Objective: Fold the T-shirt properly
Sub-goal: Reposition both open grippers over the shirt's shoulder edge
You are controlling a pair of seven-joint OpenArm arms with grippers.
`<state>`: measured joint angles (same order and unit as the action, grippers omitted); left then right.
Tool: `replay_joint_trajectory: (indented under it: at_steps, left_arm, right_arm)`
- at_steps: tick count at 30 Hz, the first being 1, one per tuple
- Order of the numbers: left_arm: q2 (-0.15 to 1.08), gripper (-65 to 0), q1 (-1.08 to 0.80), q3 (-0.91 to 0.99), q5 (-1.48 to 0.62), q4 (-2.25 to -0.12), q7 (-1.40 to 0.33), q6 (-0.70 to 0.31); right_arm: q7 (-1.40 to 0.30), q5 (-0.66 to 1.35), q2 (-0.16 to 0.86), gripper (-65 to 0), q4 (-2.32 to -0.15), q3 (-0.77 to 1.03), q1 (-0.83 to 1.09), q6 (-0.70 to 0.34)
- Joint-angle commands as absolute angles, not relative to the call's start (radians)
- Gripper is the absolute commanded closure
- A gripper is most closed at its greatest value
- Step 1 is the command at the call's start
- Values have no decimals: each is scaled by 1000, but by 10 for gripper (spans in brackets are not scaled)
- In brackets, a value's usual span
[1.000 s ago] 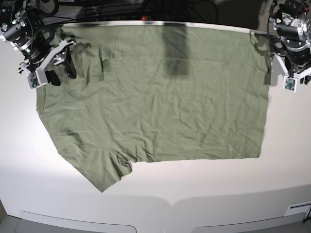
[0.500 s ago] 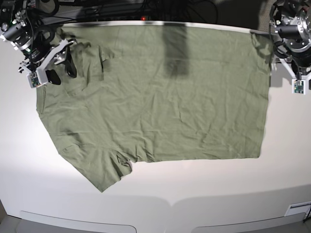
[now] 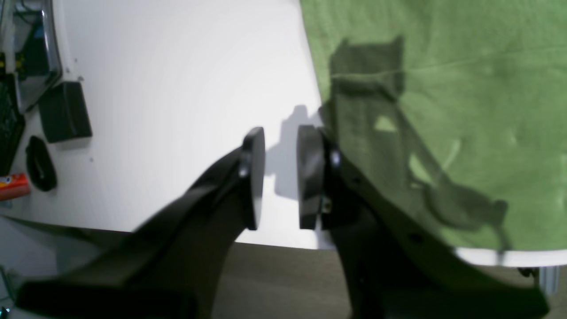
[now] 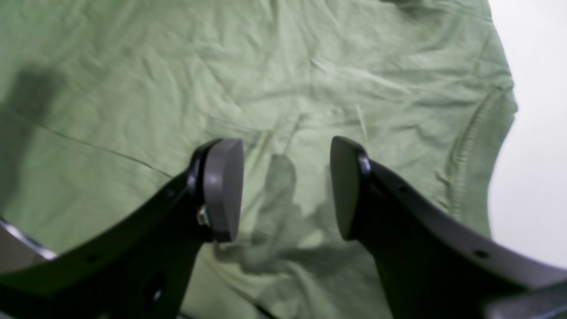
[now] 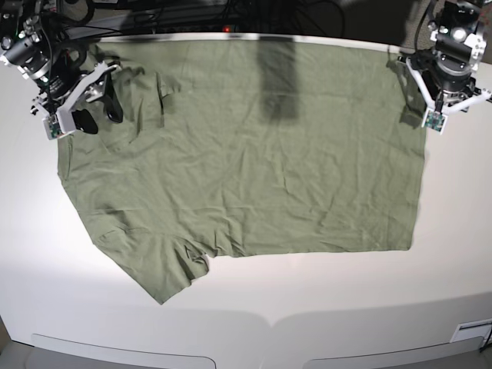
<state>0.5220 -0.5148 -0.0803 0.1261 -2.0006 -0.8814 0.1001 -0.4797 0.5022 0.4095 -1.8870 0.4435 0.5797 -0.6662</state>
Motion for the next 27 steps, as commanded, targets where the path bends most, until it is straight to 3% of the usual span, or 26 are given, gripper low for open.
replay_joint_trajectory:
  at_steps: [1,6,8,10,11,14,18,27]
  left_arm:
    - [529,-131,-512,-73,141,-2019,-867,103]
    - [527,-161,-512,-74,141,-2019,-899,90]
    - [527,-267,-513,-73,126,-2019,-898,69]
    - [527,-445,-512,-74,110,-2019,-897,70]
    - [527,-466,-512,-73,102,-2019,-897,70]
    - [527,-459,-513,-73,104,-2019,-892,70]
    - [523,-459,-513,-73,104,-2019,-873,70]
    - [414,-457,-512,-73,156,-2019,-753,81]
  right_arm:
    - [-462,525,424,-315,-1905,451,579,-667]
    - [-485,558,424,-315,-1905,451,579,-668]
    - [-491,558,424,-315,-1905,451,579,-668]
    - [-498,558,424,-317,-1905,451,579,-671]
    - [-498,558,424,-317,-1905,451,579,-672]
    - [-498,557,424,-334,-1905,451,579,-673]
    - [-496,554,424,-482,-1905,451,579,-673]
    - [-498,554,424,-482,-1905,451,579,-673]
